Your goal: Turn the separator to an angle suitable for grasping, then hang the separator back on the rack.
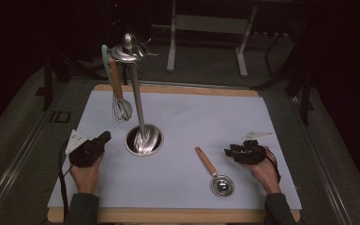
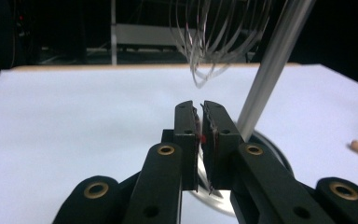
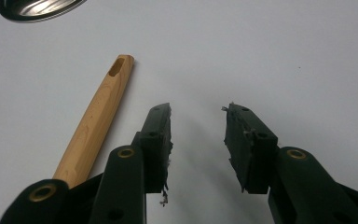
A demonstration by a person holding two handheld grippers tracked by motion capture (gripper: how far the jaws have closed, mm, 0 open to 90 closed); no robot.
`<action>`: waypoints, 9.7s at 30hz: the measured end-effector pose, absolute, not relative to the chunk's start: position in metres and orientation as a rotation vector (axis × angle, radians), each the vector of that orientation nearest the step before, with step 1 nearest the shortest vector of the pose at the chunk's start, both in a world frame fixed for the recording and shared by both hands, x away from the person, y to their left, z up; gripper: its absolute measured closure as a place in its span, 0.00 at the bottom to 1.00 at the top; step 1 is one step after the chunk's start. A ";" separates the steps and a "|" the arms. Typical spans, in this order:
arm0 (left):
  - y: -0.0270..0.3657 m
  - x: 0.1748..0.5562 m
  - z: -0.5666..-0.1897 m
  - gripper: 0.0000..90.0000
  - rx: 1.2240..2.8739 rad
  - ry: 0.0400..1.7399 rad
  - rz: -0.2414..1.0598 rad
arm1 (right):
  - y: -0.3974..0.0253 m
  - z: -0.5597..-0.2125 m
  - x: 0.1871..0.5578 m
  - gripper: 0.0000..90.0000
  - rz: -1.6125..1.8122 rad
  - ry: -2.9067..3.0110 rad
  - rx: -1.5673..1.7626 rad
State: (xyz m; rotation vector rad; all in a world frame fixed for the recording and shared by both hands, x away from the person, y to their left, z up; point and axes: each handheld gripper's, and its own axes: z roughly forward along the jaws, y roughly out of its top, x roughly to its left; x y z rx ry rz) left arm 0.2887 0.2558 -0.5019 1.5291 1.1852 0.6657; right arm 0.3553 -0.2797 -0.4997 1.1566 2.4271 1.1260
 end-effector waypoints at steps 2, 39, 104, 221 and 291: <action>0.255 0.288 -0.508 0.94 1.545 1.195 0.657 | -0.280 -0.500 0.355 0.67 1.127 2.430 1.156; 0.242 0.289 -0.540 0.89 1.702 1.272 0.624 | -0.242 -0.492 0.337 0.71 1.008 2.631 1.204; 0.239 0.286 -0.539 0.88 1.708 1.246 0.662 | -0.156 -0.496 0.362 0.78 0.360 2.990 1.133; 0.241 0.286 -0.539 0.87 1.691 1.248 0.657 | -0.174 -0.392 0.373 0.79 1.306 2.444 0.552; 0.242 0.285 -0.539 0.86 1.676 1.248 0.650 | -0.124 -0.333 0.362 0.79 1.410 2.337 0.306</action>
